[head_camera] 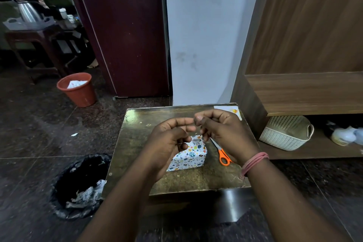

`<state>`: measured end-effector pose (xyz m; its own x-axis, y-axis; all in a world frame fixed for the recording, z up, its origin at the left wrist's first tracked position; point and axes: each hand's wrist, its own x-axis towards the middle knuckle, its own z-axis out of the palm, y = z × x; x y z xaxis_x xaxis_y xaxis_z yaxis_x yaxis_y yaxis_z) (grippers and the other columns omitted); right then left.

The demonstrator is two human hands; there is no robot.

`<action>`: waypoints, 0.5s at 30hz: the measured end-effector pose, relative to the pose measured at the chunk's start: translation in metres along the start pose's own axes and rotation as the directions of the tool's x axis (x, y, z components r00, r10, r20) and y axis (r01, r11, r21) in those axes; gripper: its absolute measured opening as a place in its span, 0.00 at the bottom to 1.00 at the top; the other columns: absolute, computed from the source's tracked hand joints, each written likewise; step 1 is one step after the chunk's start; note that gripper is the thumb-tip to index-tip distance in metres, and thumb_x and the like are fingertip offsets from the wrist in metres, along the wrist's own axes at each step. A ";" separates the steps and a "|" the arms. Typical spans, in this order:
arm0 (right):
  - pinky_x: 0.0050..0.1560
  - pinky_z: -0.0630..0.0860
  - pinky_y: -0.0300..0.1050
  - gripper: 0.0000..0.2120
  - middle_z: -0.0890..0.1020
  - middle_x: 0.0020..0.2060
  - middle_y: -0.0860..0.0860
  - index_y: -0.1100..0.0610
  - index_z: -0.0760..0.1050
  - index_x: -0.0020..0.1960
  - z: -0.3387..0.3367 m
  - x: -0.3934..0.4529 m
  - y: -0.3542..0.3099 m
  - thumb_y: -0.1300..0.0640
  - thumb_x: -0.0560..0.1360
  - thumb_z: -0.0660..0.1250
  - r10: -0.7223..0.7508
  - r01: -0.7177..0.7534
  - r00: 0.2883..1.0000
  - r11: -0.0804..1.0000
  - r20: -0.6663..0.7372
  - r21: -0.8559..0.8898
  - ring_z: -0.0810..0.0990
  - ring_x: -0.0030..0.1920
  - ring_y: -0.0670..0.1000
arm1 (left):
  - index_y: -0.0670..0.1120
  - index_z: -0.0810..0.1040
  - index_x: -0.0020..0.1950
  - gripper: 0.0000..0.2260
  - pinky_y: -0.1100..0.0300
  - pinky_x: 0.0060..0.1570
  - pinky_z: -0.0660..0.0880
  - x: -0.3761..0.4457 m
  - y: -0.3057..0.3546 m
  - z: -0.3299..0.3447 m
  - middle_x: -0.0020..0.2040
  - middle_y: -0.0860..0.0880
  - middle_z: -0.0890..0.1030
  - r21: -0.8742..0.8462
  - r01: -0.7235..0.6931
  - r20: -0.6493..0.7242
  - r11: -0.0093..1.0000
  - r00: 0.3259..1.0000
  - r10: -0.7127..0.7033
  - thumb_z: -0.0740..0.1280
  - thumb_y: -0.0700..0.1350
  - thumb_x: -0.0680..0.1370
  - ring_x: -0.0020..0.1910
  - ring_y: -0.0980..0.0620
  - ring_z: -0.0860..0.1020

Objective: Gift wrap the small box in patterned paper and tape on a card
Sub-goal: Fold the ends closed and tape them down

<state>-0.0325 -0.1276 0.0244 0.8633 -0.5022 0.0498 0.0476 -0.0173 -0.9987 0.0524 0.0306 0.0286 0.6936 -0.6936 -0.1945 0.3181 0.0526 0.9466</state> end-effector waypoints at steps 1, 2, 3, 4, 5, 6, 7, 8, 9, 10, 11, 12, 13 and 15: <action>0.36 0.77 0.47 0.05 0.82 0.36 0.59 0.63 0.83 0.52 0.000 0.000 0.002 0.63 0.78 0.71 0.008 -0.008 1.000 0.999 0.003 0.032 0.78 0.36 0.56 | 0.39 0.82 0.60 0.13 0.62 0.37 0.73 0.000 0.000 0.000 0.52 0.41 0.85 0.009 0.003 0.001 1.000 1.000 -0.003 0.64 0.31 0.79 0.39 0.53 0.77; 0.35 0.77 0.46 0.05 0.82 0.36 0.59 0.65 0.82 0.52 0.000 0.000 0.002 0.64 0.78 0.71 0.013 -0.014 1.000 0.999 0.008 0.048 0.78 0.35 0.55 | 0.39 0.82 0.60 0.13 0.62 0.37 0.73 0.001 0.000 -0.001 0.52 0.40 0.85 0.018 0.003 0.002 1.000 1.000 -0.003 0.64 0.30 0.79 0.38 0.53 0.77; 0.34 0.77 0.45 0.05 0.82 0.36 0.58 0.66 0.82 0.52 0.001 0.000 0.002 0.65 0.78 0.70 0.019 -0.019 1.000 0.998 0.013 0.057 0.78 0.35 0.54 | 0.39 0.82 0.60 0.13 0.62 0.37 0.72 0.001 0.000 -0.001 0.52 0.40 0.85 0.029 0.002 0.002 1.000 1.000 -0.002 0.64 0.30 0.79 0.38 0.53 0.77; 0.34 0.76 0.45 0.05 0.82 0.36 0.58 0.66 0.81 0.52 0.001 0.000 0.003 0.65 0.78 0.70 0.021 -0.022 1.000 0.998 0.016 0.058 0.78 0.35 0.54 | 0.39 0.82 0.60 0.13 0.62 0.37 0.72 0.001 0.000 -0.002 0.52 0.41 0.85 0.045 0.001 0.001 0.999 1.000 -0.002 0.64 0.31 0.79 0.38 0.53 0.77; 0.33 0.76 0.44 0.05 0.82 0.36 0.58 0.66 0.81 0.51 0.001 0.000 0.003 0.65 0.78 0.69 0.021 -0.022 1.000 0.998 0.016 0.055 0.77 0.34 0.53 | 0.40 0.83 0.59 0.13 0.62 0.37 0.72 0.001 0.001 -0.002 0.51 0.42 0.85 0.065 0.001 -0.006 0.998 1.000 0.000 0.64 0.31 0.79 0.38 0.54 0.77; 0.32 0.75 0.43 0.04 0.82 0.36 0.58 0.66 0.81 0.51 0.003 0.000 0.004 0.65 0.79 0.69 0.018 -0.018 1.000 0.999 0.014 0.043 0.77 0.34 0.53 | 0.40 0.83 0.59 0.13 0.62 0.36 0.72 0.001 0.002 -0.003 0.51 0.43 0.85 0.088 0.000 -0.018 0.996 1.000 0.002 0.63 0.31 0.79 0.38 0.54 0.76; 0.31 0.75 0.43 0.04 0.81 0.36 0.58 0.65 0.81 0.51 0.004 0.000 0.004 0.65 0.79 0.69 0.014 -0.015 1.000 0.999 0.013 0.030 0.77 0.33 0.53 | 0.41 0.84 0.58 0.13 0.62 0.36 0.72 0.002 0.003 -0.005 0.51 0.44 0.86 0.120 -0.003 -0.037 0.993 0.999 0.008 0.63 0.31 0.79 0.37 0.54 0.76; 0.30 0.74 0.42 0.04 0.81 0.36 0.57 0.65 0.81 0.50 0.006 0.000 0.005 0.64 0.79 0.68 0.012 -0.013 1.000 1.000 0.011 0.018 0.76 0.33 0.54 | 0.42 0.84 0.57 0.14 0.62 0.36 0.72 0.002 0.004 -0.006 0.51 0.44 0.86 0.153 -0.006 -0.064 0.988 0.998 0.016 0.63 0.31 0.79 0.37 0.54 0.76; 0.30 0.74 0.42 0.03 0.81 0.35 0.56 0.64 0.80 0.50 0.008 0.000 0.005 0.64 0.80 0.68 0.014 -0.014 1.000 1.000 0.006 0.014 0.76 0.34 0.55 | 0.43 0.84 0.57 0.13 0.61 0.36 0.72 0.003 0.005 -0.010 0.51 0.45 0.87 0.190 -0.010 -0.102 0.982 0.994 0.030 0.63 0.32 0.79 0.37 0.54 0.76; 0.29 0.73 0.42 0.03 0.81 0.35 0.56 0.63 0.80 0.49 0.009 0.000 0.006 0.64 0.80 0.68 0.017 -0.017 1.000 1.000 -0.001 0.014 0.75 0.34 0.55 | 0.45 0.84 0.58 0.12 0.60 0.37 0.73 0.004 0.006 -0.015 0.51 0.45 0.87 0.234 -0.015 -0.150 0.972 0.987 0.051 0.65 0.34 0.79 0.38 0.54 0.77; 0.29 0.73 0.42 0.03 0.80 0.35 0.55 0.62 0.80 0.49 0.009 0.000 0.006 0.63 0.80 0.68 0.022 -0.022 1.000 1.000 -0.008 0.007 0.75 0.34 0.55 | 0.47 0.83 0.59 0.12 0.60 0.38 0.74 0.005 0.007 -0.021 0.50 0.46 0.87 0.283 -0.023 -0.199 0.959 0.977 0.082 0.66 0.35 0.80 0.39 0.54 0.78; 0.30 0.72 0.42 0.04 0.80 0.35 0.54 0.60 0.80 0.48 0.008 0.000 0.006 0.62 0.80 0.68 0.027 -0.027 1.000 0.999 -0.010 -0.026 0.76 0.34 0.54 | 0.50 0.83 0.58 0.11 0.59 0.39 0.74 0.006 0.008 -0.027 0.50 0.46 0.86 0.344 -0.036 -0.236 0.938 0.964 0.123 0.68 0.37 0.80 0.40 0.54 0.78; 0.32 0.73 0.42 0.04 0.81 0.36 0.52 0.58 0.81 0.48 0.006 0.001 0.007 0.61 0.80 0.68 0.026 -0.026 1.000 0.993 -0.004 -0.111 0.77 0.34 0.51 | 0.52 0.83 0.57 0.11 0.59 0.40 0.74 0.006 0.010 -0.032 0.50 0.46 0.86 0.412 -0.052 -0.249 0.910 0.954 0.167 0.69 0.38 0.79 0.41 0.54 0.79; 0.39 0.73 0.41 0.06 0.82 0.37 0.45 0.51 0.80 0.45 0.004 0.000 0.008 0.58 0.80 0.68 -0.005 0.016 1.000 0.921 0.028 -0.389 0.78 0.35 0.44 | 0.54 0.84 0.55 0.11 0.59 0.42 0.76 0.006 0.011 -0.037 0.50 0.49 0.86 0.557 -0.072 -0.220 0.827 0.948 0.231 0.71 0.39 0.79 0.42 0.55 0.81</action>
<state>-0.0298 -0.1247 0.0160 0.8767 -0.4779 0.0552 -0.1383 -0.3602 -0.9226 0.0837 0.0539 0.0282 0.8730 -0.4873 -0.0221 -0.1474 -0.3067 0.9403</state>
